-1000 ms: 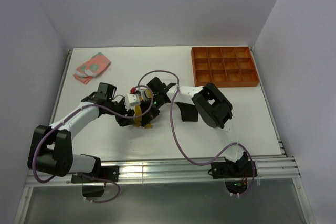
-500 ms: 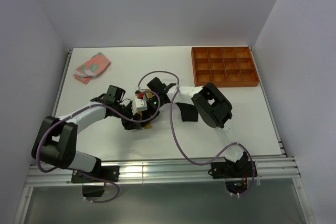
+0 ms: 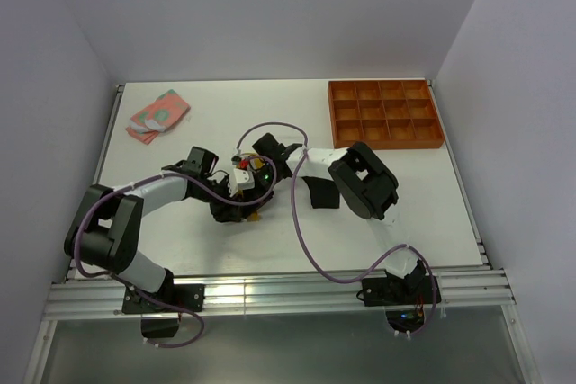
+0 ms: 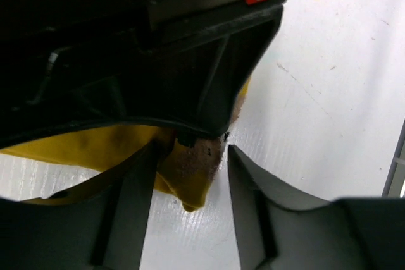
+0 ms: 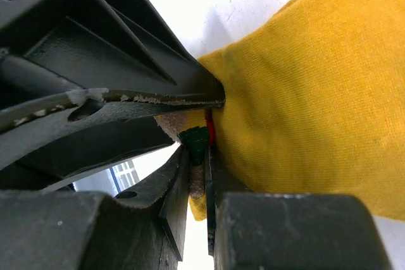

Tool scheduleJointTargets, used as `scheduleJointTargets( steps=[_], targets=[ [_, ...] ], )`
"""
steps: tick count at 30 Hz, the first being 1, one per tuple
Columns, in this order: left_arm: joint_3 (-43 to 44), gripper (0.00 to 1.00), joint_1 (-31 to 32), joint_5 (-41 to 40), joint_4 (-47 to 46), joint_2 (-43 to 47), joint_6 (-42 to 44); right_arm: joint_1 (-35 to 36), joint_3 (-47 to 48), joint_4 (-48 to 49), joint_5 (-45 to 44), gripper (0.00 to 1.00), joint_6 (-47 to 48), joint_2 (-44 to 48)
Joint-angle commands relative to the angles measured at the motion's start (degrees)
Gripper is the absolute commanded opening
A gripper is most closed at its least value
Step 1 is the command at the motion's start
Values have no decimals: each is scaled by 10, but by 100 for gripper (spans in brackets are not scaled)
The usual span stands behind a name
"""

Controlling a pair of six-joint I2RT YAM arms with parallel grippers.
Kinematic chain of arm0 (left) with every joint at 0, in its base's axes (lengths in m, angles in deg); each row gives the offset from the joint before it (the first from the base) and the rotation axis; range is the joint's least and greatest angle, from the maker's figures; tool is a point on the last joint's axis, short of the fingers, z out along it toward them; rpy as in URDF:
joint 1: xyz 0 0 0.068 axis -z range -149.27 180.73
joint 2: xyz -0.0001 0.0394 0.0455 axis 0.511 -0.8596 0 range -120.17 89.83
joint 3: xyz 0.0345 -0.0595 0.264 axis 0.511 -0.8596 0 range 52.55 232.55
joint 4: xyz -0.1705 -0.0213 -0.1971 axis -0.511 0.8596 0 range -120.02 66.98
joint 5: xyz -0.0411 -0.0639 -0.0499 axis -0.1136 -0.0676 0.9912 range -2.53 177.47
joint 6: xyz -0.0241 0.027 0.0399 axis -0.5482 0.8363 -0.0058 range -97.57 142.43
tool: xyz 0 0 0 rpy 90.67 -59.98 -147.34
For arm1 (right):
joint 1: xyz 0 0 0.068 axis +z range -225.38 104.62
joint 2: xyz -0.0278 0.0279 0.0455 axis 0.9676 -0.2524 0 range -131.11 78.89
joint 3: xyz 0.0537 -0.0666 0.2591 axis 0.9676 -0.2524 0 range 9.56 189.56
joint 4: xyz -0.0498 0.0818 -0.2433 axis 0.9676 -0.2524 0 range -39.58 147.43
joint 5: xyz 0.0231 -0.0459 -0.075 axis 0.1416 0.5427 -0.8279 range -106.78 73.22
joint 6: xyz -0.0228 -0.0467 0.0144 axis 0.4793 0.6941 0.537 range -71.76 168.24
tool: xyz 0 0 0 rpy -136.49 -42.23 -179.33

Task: Roll the socks
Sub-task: Roll the sock at the center of the board.

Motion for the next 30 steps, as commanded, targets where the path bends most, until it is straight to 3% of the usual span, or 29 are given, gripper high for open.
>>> scheduleJointTargets(
  steps=[1, 5, 12, 15, 19, 22, 30],
  targets=[
    [20, 52, 2, 12, -8, -11, -12, 0, -25, -17, -54, 6, 17, -8],
    [25, 41, 2, 20, -3, -21, -18, 1, -29, -13, -61, 6, 15, -7],
    [34, 10, -3, 25, 26, -41, -14, 0, -52, 15, -74, 6, -3, 7],
    [50, 0, -12, 41, 53, -55, -15, 1, -81, 50, -99, 14, -24, 36],
    [89, 0, -34, 72, 108, -84, 2, 0, -141, 107, -144, 30, -49, 93],
    [118, 1, -56, 94, 158, -113, 20, 1, -194, 151, -182, 37, -70, 143],
    [212, 0, -93, 131, 290, -203, 52, 4, -340, 285, -295, 43, -111, 285]
  ],
)
